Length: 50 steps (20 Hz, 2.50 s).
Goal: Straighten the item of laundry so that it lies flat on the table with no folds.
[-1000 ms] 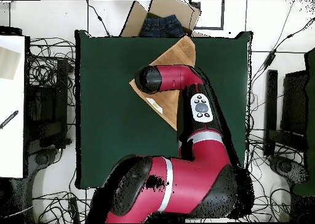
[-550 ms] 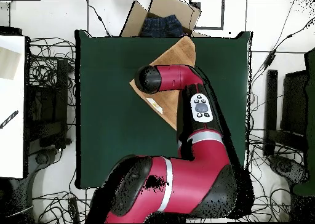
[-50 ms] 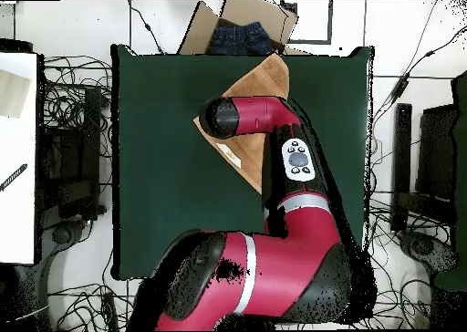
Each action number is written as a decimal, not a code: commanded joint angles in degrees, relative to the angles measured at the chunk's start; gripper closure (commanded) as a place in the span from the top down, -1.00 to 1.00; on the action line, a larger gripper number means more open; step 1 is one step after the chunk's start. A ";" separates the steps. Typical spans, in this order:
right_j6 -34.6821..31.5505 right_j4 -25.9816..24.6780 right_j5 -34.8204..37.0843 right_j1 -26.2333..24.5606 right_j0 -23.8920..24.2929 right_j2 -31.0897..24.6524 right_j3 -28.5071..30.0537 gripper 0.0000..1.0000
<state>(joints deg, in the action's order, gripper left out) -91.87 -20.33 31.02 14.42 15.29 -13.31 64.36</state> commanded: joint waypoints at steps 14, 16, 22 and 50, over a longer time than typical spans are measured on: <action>-21.87 4.40 -5.35 3.07 -7.32 3.73 14.11 -1.00; -28.06 7.07 -6.79 5.55 -10.65 5.77 17.84 -1.00; -38.51 16.60 -9.44 9.62 -18.37 9.95 24.43 -1.00; -42.57 25.44 -15.00 12.91 -22.97 11.99 30.12 1.00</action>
<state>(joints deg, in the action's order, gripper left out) -125.85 4.04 20.68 28.11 -11.69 0.92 88.59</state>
